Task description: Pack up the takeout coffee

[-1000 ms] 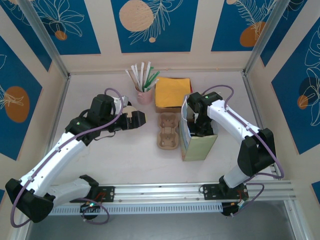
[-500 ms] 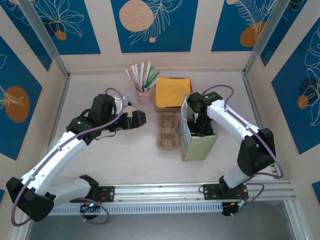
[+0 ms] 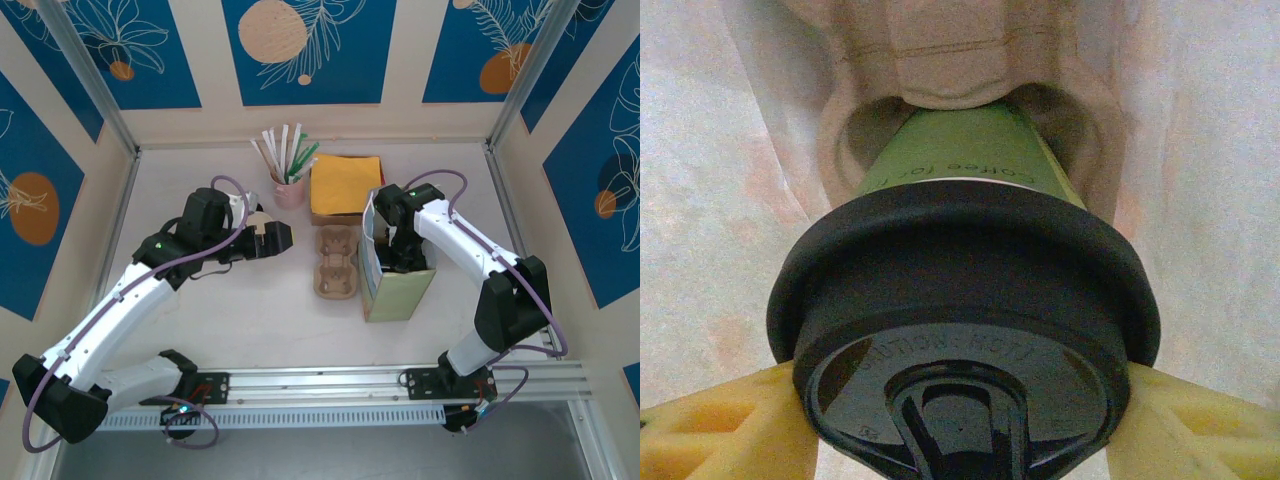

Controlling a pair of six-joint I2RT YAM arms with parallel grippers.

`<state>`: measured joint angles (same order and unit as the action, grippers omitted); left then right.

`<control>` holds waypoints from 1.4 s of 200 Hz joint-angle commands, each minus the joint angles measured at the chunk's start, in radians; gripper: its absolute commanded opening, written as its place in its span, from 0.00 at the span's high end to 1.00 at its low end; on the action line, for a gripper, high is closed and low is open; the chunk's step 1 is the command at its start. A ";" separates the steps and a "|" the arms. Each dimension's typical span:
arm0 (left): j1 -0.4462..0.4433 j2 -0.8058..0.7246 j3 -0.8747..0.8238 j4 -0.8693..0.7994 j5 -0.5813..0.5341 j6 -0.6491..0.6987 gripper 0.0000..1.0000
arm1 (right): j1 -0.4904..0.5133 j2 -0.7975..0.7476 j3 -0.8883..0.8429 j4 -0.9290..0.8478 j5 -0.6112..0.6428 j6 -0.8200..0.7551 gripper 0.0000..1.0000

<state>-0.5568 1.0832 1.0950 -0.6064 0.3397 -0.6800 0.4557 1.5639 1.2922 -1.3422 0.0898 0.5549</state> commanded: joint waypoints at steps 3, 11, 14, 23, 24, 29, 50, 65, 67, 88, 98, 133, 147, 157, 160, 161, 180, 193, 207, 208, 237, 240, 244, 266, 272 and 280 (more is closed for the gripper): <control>0.005 -0.001 0.023 0.025 0.024 0.000 0.00 | -0.004 0.017 0.002 0.017 0.015 0.005 0.33; 0.005 -0.002 0.024 0.024 0.025 -0.001 0.00 | -0.003 0.017 0.003 0.018 0.014 0.005 0.33; 0.006 -0.002 0.024 0.023 0.025 -0.001 0.00 | -0.003 0.017 0.004 0.018 0.014 0.004 0.33; 0.005 -0.001 0.024 0.023 0.025 -0.001 0.00 | -0.003 0.017 0.003 0.018 0.015 0.004 0.33; 0.005 -0.002 0.024 0.023 0.026 -0.001 0.00 | -0.003 0.016 0.003 0.018 0.016 0.004 0.33; 0.005 -0.003 0.022 0.023 0.025 -0.002 0.00 | -0.002 0.018 0.003 0.018 0.016 0.004 0.33; 0.005 -0.001 0.023 0.024 0.025 -0.001 0.00 | -0.003 0.018 0.004 0.018 0.016 0.002 0.33; 0.005 0.000 0.023 0.025 0.027 -0.003 0.00 | -0.003 0.019 0.003 0.018 0.016 0.003 0.33; 0.005 0.000 0.022 0.025 0.027 -0.002 0.00 | -0.002 0.019 0.003 0.018 0.016 0.003 0.32; 0.005 0.000 0.023 0.026 0.027 -0.003 0.00 | -0.003 0.019 0.002 0.020 0.016 0.003 0.32; 0.005 0.000 0.023 0.026 0.027 -0.003 0.00 | -0.003 0.019 0.003 0.020 0.018 0.004 0.32; 0.005 0.001 0.022 0.027 0.027 -0.003 0.00 | -0.003 0.021 0.002 0.022 0.018 0.004 0.30; 0.006 0.001 0.020 0.026 0.027 -0.004 0.00 | -0.003 0.021 0.003 0.021 0.018 0.004 0.30; 0.006 0.001 0.020 0.026 0.027 -0.002 0.00 | -0.003 0.020 0.002 0.021 0.018 0.004 0.30; 0.005 0.001 0.022 0.026 0.027 -0.001 0.00 | -0.003 0.021 0.003 0.022 0.018 0.004 0.30; 0.005 0.001 0.022 0.026 0.027 -0.001 0.00 | -0.003 0.021 0.003 0.022 0.018 0.004 0.30; 0.005 0.001 0.022 0.026 0.027 -0.001 0.00 | -0.003 0.022 0.002 0.023 0.018 0.006 0.29; 0.006 0.001 0.021 0.026 0.027 -0.001 0.00 | -0.003 0.022 0.003 0.023 0.018 0.005 0.29; 0.005 0.003 0.021 0.026 0.027 -0.001 0.00 | -0.003 0.022 0.003 0.023 0.018 0.005 0.29; 0.006 0.003 0.021 0.026 0.027 -0.001 0.00 | -0.003 0.022 0.003 0.024 0.018 0.005 0.29; 0.006 0.003 0.021 0.026 0.027 0.000 0.00 | -0.004 0.021 0.005 0.020 0.021 0.005 0.29; 0.006 0.003 0.020 0.026 0.026 0.000 0.00 | -0.004 0.021 0.004 0.020 0.020 0.005 0.29; 0.005 0.004 0.021 0.026 0.027 0.000 0.00 | -0.003 0.021 0.004 0.019 0.021 0.005 0.29; 0.006 0.003 0.020 0.028 0.028 0.000 0.00 | -0.003 0.019 0.006 0.018 0.021 0.007 0.28; 0.005 0.003 0.019 0.027 0.028 0.000 0.00 | -0.003 0.018 0.005 0.017 0.021 0.007 0.28; 0.005 0.003 0.019 0.028 0.028 0.000 0.00 | -0.002 0.018 0.005 0.017 0.021 0.007 0.28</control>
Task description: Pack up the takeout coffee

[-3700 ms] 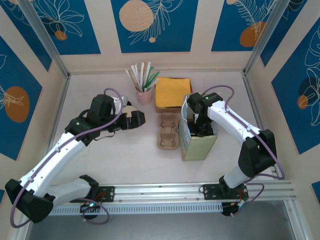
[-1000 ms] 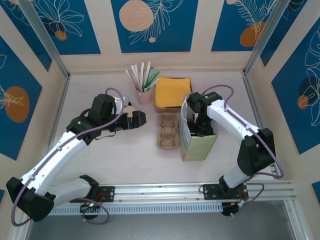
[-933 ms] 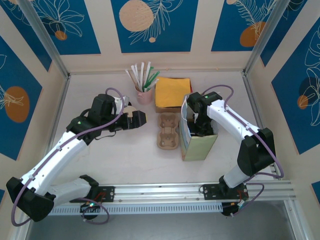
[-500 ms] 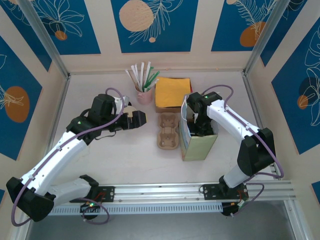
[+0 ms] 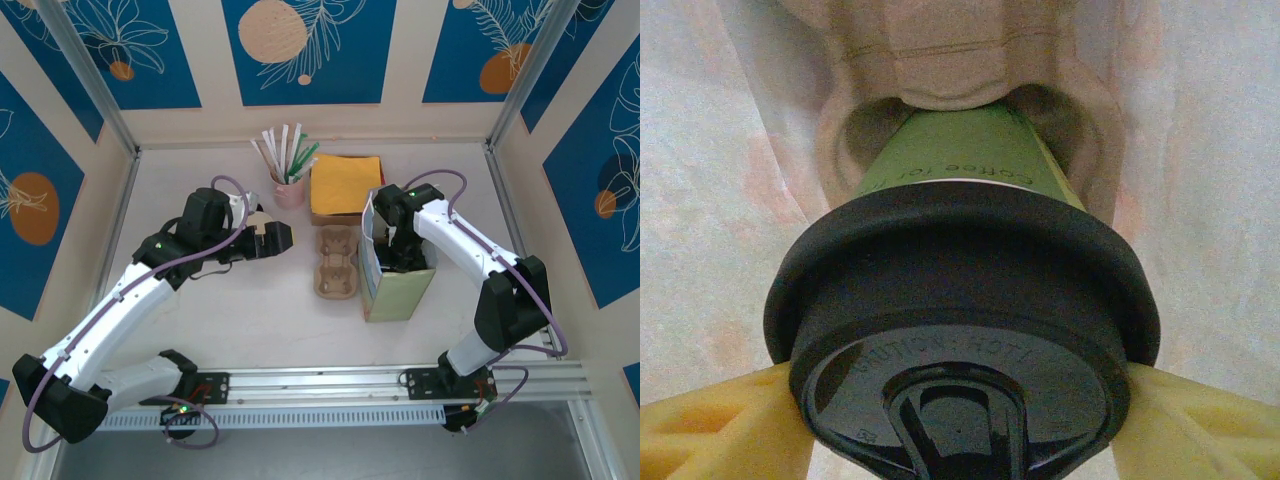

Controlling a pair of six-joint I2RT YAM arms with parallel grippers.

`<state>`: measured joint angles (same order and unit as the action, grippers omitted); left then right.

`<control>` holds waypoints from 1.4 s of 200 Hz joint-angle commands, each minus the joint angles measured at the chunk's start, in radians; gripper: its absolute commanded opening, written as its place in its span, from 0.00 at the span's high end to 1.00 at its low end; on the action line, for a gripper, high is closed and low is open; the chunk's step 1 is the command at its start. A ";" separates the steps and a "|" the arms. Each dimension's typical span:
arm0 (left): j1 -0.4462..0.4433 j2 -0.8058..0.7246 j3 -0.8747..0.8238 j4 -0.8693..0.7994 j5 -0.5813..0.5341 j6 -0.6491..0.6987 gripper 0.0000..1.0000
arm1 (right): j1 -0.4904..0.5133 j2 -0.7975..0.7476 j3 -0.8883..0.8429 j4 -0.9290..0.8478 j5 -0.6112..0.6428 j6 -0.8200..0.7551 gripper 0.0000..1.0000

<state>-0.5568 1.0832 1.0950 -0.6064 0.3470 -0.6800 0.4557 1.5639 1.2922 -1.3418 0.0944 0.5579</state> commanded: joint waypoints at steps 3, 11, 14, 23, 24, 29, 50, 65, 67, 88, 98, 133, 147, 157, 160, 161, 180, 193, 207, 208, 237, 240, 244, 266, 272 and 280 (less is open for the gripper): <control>0.007 0.003 0.019 0.028 0.021 0.000 0.00 | -0.003 0.016 0.005 0.016 0.016 0.004 0.28; 0.005 0.004 0.019 0.028 0.021 0.000 0.00 | -0.003 0.015 0.006 0.015 0.016 0.005 0.28; 0.005 0.004 0.019 0.028 0.021 0.000 0.00 | -0.003 0.014 0.006 0.014 0.017 0.005 0.28; 0.006 0.004 0.020 0.028 0.021 0.000 0.00 | -0.003 0.013 0.006 0.013 0.019 0.006 0.28; 0.005 0.004 0.019 0.028 0.021 0.000 0.00 | -0.003 0.013 0.006 0.013 0.019 0.005 0.28; 0.006 0.003 0.019 0.029 0.023 -0.001 0.00 | -0.003 0.013 0.008 0.012 0.019 0.006 0.27; 0.006 0.004 0.020 0.030 0.023 0.000 0.00 | -0.003 0.011 0.008 0.011 0.019 0.007 0.27; 0.006 0.005 0.018 0.030 0.023 0.000 0.00 | -0.003 0.010 0.009 0.010 0.019 0.008 0.27; 0.006 0.004 0.018 0.030 0.023 -0.002 0.00 | -0.003 0.010 0.010 0.010 0.019 0.008 0.27; 0.005 0.005 0.017 0.030 0.024 -0.001 0.00 | -0.002 0.007 0.011 0.007 0.019 0.008 0.26; 0.005 0.003 0.019 0.030 0.023 -0.002 0.00 | -0.003 0.007 0.010 0.006 0.019 0.008 0.25; 0.006 0.003 0.018 0.035 0.029 -0.003 0.00 | -0.003 0.005 0.015 0.005 0.019 0.012 0.23; 0.006 0.004 0.019 0.035 0.030 -0.003 0.00 | -0.003 0.005 0.017 0.005 0.018 0.011 0.23; 0.006 0.004 0.019 0.036 0.031 -0.002 0.00 | -0.003 0.004 0.018 0.004 0.018 0.012 0.23; 0.005 0.005 0.020 0.036 0.031 -0.001 0.00 | -0.002 0.004 0.019 0.003 0.018 0.011 0.23; 0.006 0.005 0.020 0.035 0.032 -0.001 0.00 | -0.002 0.004 0.019 0.003 0.018 0.011 0.23; 0.005 0.004 0.021 0.036 0.032 -0.003 0.00 | -0.002 0.005 0.021 0.003 0.019 0.011 0.23; 0.006 0.005 0.021 0.036 0.032 -0.003 0.00 | -0.003 0.005 0.021 0.001 0.019 0.011 0.23; 0.006 0.004 0.020 0.036 0.032 -0.004 0.00 | -0.003 0.005 0.022 0.001 0.018 0.012 0.23; 0.006 0.004 0.020 0.036 0.032 -0.002 0.00 | -0.002 0.005 0.022 0.001 0.019 0.012 0.23; 0.005 0.006 0.021 0.037 0.032 -0.004 0.00 | -0.002 0.005 0.025 -0.002 0.021 0.012 0.23; 0.006 0.006 0.021 0.036 0.032 -0.003 0.00 | -0.001 0.006 0.026 -0.003 0.021 0.011 0.23; 0.005 0.007 0.020 0.037 0.032 -0.003 0.00 | -0.002 0.005 0.025 -0.003 0.021 0.011 0.23; 0.006 0.009 0.022 0.037 0.034 -0.004 0.00 | -0.002 0.004 0.027 -0.004 0.020 0.013 0.23; 0.005 0.009 0.023 0.037 0.034 -0.003 0.00 | -0.002 0.004 0.028 -0.003 0.020 0.013 0.23; 0.006 0.010 0.022 0.038 0.035 -0.003 0.00 | -0.002 0.004 0.028 -0.005 0.021 0.013 0.23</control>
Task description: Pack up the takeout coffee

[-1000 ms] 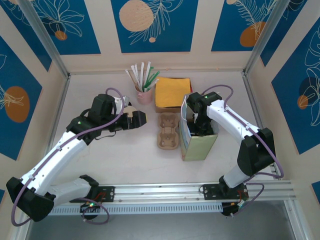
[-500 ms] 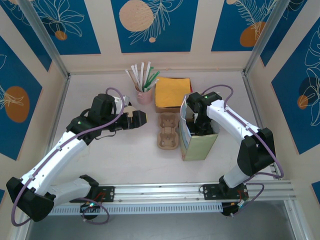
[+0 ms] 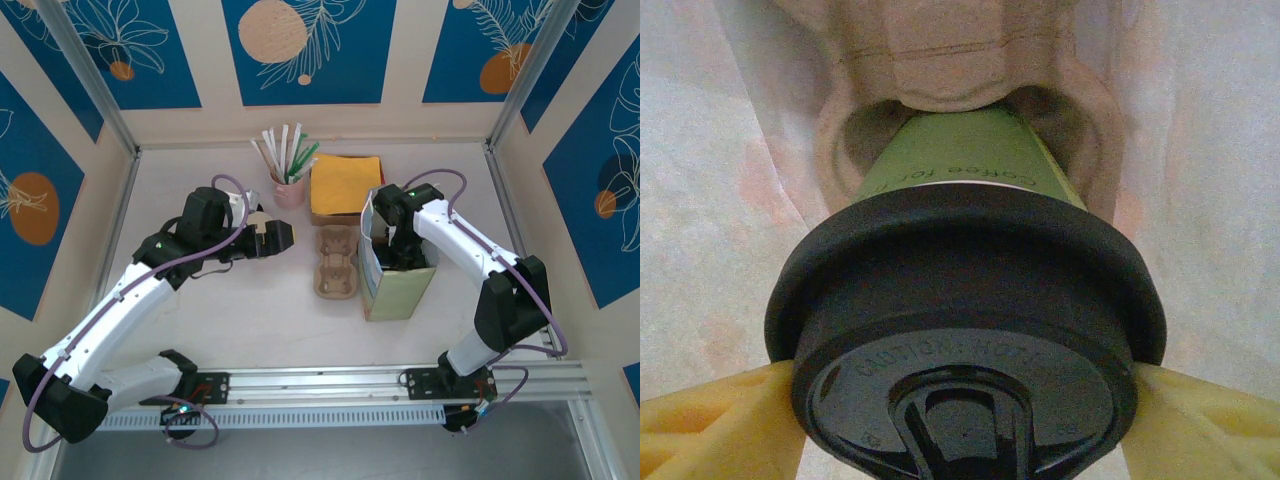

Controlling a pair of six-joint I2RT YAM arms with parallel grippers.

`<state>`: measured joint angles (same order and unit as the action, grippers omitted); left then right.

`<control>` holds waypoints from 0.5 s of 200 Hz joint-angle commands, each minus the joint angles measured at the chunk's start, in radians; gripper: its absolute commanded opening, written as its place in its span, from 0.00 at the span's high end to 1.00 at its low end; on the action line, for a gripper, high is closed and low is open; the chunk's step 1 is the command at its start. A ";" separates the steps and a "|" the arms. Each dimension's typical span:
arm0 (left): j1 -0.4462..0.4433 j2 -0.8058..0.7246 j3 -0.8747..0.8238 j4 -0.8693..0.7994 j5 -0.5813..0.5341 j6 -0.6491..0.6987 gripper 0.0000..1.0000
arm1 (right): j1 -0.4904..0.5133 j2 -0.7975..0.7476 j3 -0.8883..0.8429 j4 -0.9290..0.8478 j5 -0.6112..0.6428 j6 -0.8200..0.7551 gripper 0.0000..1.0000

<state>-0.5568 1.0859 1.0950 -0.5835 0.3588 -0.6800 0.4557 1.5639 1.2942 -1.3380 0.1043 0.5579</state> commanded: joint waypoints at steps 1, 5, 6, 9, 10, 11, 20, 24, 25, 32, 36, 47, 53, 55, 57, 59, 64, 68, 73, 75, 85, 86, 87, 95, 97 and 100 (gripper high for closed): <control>0.005 0.007 0.022 0.015 0.023 -0.003 0.00 | -0.002 0.004 0.027 -0.009 0.011 0.013 0.23; 0.006 0.006 0.022 0.015 0.023 -0.003 0.00 | -0.002 0.004 0.027 -0.009 0.011 0.013 0.23; 0.005 0.006 0.022 0.015 0.023 -0.003 0.00 | -0.002 0.004 0.027 -0.009 0.012 0.013 0.23; 0.006 0.007 0.022 0.014 0.023 -0.003 0.00 | -0.001 0.004 0.027 -0.009 0.011 0.013 0.23; 0.006 0.007 0.022 0.014 0.023 -0.003 0.00 | -0.002 0.004 0.027 -0.009 0.011 0.013 0.23; 0.005 0.008 0.022 0.015 0.023 -0.003 0.00 | -0.002 0.004 0.027 -0.009 0.012 0.013 0.23; 0.006 0.008 0.024 0.016 0.023 -0.003 0.00 | -0.002 0.004 0.027 -0.009 0.012 0.013 0.23; 0.006 0.008 0.023 0.015 0.023 -0.004 0.00 | -0.001 0.005 0.027 -0.009 0.012 0.013 0.23; 0.006 0.009 0.023 0.015 0.023 -0.004 0.00 | -0.001 0.004 0.027 -0.009 0.012 0.013 0.23; 0.006 0.008 0.023 0.015 0.024 -0.004 0.00 | -0.002 0.005 0.027 -0.010 0.012 0.013 0.23; 0.006 0.009 0.024 0.016 0.023 -0.003 0.00 | -0.002 0.005 0.027 -0.010 0.011 0.013 0.23; 0.006 0.008 0.024 0.015 0.023 -0.002 0.00 | -0.001 0.004 0.027 -0.010 0.012 0.014 0.23; 0.005 0.008 0.024 0.014 0.023 -0.002 0.00 | -0.002 0.004 0.027 -0.010 0.012 0.014 0.23; 0.005 0.008 0.025 0.014 0.024 -0.001 0.00 | -0.002 0.004 0.028 -0.010 0.011 0.014 0.23; 0.005 0.008 0.024 0.015 0.024 -0.001 0.00 | -0.002 0.004 0.028 -0.010 0.011 0.014 0.23; 0.006 0.008 0.025 0.014 0.023 -0.001 0.00 | -0.002 0.004 0.028 -0.010 0.011 0.014 0.23; 0.006 0.008 0.025 0.015 0.023 -0.001 0.00 | -0.002 0.004 0.029 -0.012 0.011 0.015 0.23; 0.005 0.008 0.025 0.015 0.023 -0.001 0.00 | -0.002 0.003 0.028 -0.012 0.011 0.015 0.23; 0.005 0.007 0.024 0.016 0.025 -0.001 0.00 | -0.002 0.002 0.030 -0.013 0.011 0.016 0.23; 0.006 0.007 0.025 0.017 0.025 0.000 0.00 | -0.001 0.002 0.030 -0.013 0.011 0.017 0.23; 0.006 0.008 0.026 0.019 0.026 0.000 0.00 | 0.000 0.002 0.032 -0.015 0.011 0.017 0.23; 0.005 0.008 0.026 0.018 0.026 0.000 0.00 | 0.000 0.001 0.033 -0.015 0.011 0.017 0.23; 0.006 0.009 0.025 0.018 0.026 0.000 0.00 | 0.000 0.001 0.033 -0.014 0.011 0.018 0.23; 0.005 0.009 0.026 0.019 0.026 0.000 0.00 | 0.000 0.001 0.034 -0.015 0.011 0.019 0.23; 0.006 0.008 0.025 0.019 0.026 0.000 0.00 | 0.000 0.001 0.035 -0.016 0.011 0.019 0.23; 0.006 0.009 0.026 0.019 0.027 0.000 0.00 | 0.000 0.001 0.037 -0.016 0.011 0.019 0.23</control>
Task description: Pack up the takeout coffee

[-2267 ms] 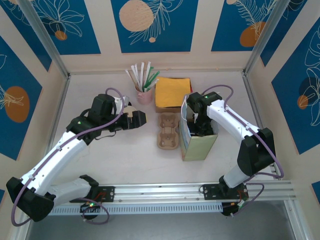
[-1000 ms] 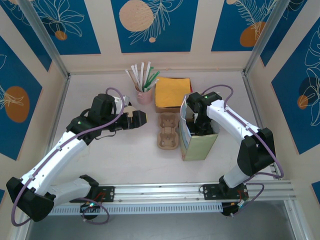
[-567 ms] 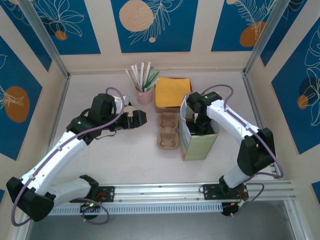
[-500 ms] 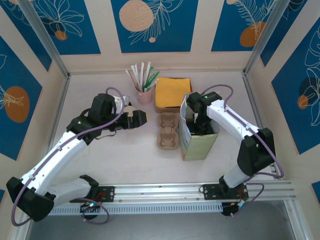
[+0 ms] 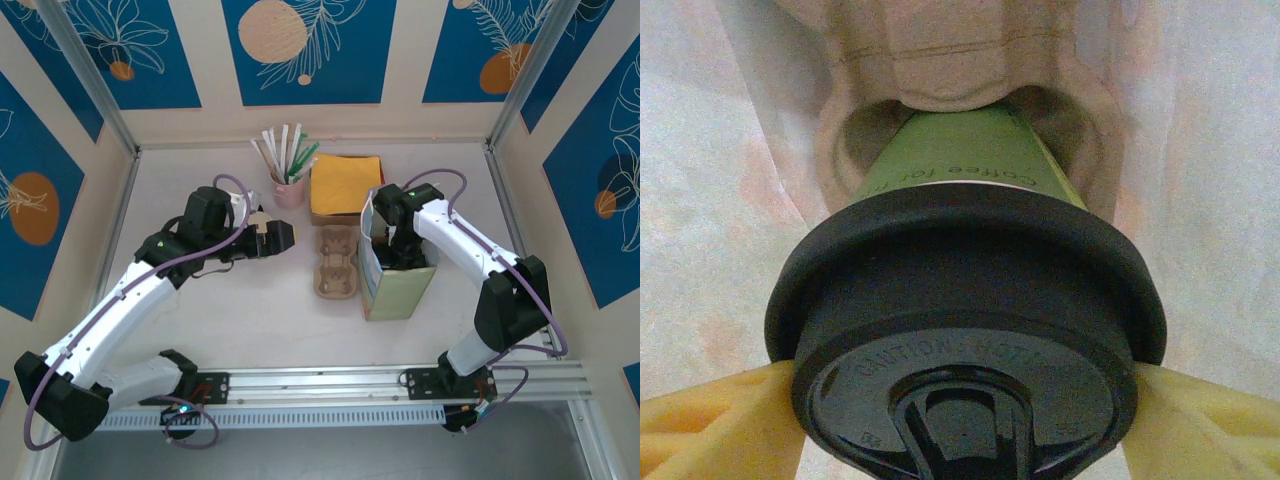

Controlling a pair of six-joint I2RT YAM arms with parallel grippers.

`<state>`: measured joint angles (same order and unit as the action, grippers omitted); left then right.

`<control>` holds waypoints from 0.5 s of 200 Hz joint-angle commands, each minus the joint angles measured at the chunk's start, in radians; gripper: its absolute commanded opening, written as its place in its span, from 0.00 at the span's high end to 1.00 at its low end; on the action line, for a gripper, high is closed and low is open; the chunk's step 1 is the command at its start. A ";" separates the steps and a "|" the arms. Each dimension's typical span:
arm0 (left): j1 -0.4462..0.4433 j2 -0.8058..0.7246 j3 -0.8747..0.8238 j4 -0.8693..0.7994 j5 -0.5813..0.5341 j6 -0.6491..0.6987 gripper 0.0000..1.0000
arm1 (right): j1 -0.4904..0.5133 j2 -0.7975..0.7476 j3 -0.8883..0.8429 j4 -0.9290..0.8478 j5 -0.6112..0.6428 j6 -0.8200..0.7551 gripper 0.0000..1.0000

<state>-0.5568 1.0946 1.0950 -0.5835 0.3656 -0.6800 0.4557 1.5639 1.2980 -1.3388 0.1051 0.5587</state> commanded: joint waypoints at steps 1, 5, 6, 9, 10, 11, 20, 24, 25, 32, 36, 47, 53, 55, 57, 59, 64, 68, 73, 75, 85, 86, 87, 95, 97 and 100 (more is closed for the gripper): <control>0.005 -0.001 0.026 0.019 0.020 0.000 0.00 | 0.001 0.001 0.033 -0.016 0.011 0.019 0.23; 0.005 -0.001 0.025 0.019 0.020 0.000 0.00 | 0.000 0.001 0.034 -0.017 0.011 0.020 0.22; 0.006 -0.001 0.025 0.019 0.020 0.000 0.00 | 0.000 0.001 0.034 -0.017 0.011 0.020 0.22; 0.005 -0.001 0.025 0.019 0.019 0.000 0.00 | 0.000 0.001 0.035 -0.017 0.012 0.020 0.22; 0.005 0.000 0.025 0.019 0.019 0.000 0.00 | 0.000 0.000 0.034 -0.017 0.013 0.020 0.22; 0.005 0.000 0.026 0.018 0.020 0.000 0.00 | 0.000 0.000 0.035 -0.016 0.013 0.022 0.22; 0.006 -0.001 0.025 0.019 0.020 -0.001 0.00 | 0.000 -0.001 0.036 -0.017 0.013 0.022 0.22; 0.006 0.000 0.025 0.019 0.020 0.000 0.00 | 0.000 -0.001 0.036 -0.019 0.013 0.022 0.22; 0.005 0.000 0.025 0.019 0.019 0.000 0.00 | 0.000 -0.001 0.036 -0.019 0.014 0.022 0.22; 0.006 0.000 0.025 0.019 0.019 0.001 0.00 | 0.000 0.000 0.036 -0.018 0.013 0.023 0.22; 0.006 -0.001 0.024 0.019 0.019 0.001 0.00 | 0.000 -0.001 0.038 -0.019 0.013 0.023 0.22; 0.006 0.000 0.025 0.019 0.019 0.002 0.00 | 0.001 -0.001 0.038 -0.020 0.013 0.024 0.22; 0.006 0.000 0.024 0.019 0.019 0.002 0.00 | 0.001 -0.001 0.037 -0.020 0.013 0.023 0.22; 0.005 0.000 0.023 0.019 0.019 0.001 0.00 | 0.002 -0.002 0.038 -0.020 0.014 0.024 0.22; 0.005 0.000 0.024 0.019 0.019 0.001 0.00 | 0.002 -0.001 0.038 -0.020 0.014 0.024 0.22; 0.006 -0.001 0.024 0.019 0.019 0.001 0.00 | 0.002 -0.002 0.038 -0.020 0.013 0.024 0.22; 0.006 0.000 0.024 0.019 0.020 0.002 0.00 | 0.002 -0.002 0.038 -0.020 0.012 0.024 0.22; 0.006 -0.001 0.023 0.019 0.019 0.001 0.00 | 0.002 -0.002 0.037 -0.021 0.012 0.024 0.21; 0.006 0.000 0.022 0.019 0.019 0.001 0.00 | 0.002 -0.002 0.038 -0.021 0.012 0.024 0.20; 0.006 0.000 0.023 0.019 0.019 0.002 0.00 | 0.001 -0.002 0.038 -0.022 0.012 0.024 0.20; 0.006 0.000 0.022 0.019 0.019 0.002 0.00 | 0.002 -0.002 0.037 -0.021 0.011 0.024 0.20; 0.005 0.000 0.022 0.019 0.019 0.002 0.00 | 0.002 -0.002 0.037 -0.021 0.011 0.024 0.20; 0.005 0.000 0.022 0.019 0.019 0.001 0.00 | 0.002 -0.002 0.037 -0.021 0.011 0.024 0.20; 0.005 -0.001 0.023 0.019 0.019 0.000 0.00 | 0.002 -0.002 0.036 -0.020 0.008 0.025 0.20; 0.005 0.000 0.022 0.019 0.019 0.000 0.00 | 0.003 -0.003 0.035 -0.019 0.008 0.026 0.20; 0.006 -0.001 0.022 0.019 0.019 0.000 0.00 | 0.003 -0.004 0.035 -0.019 0.008 0.025 0.20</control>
<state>-0.5568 1.0946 1.0950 -0.5835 0.3656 -0.6800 0.4561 1.5639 1.3113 -1.3388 0.1123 0.5697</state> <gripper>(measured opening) 0.998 0.800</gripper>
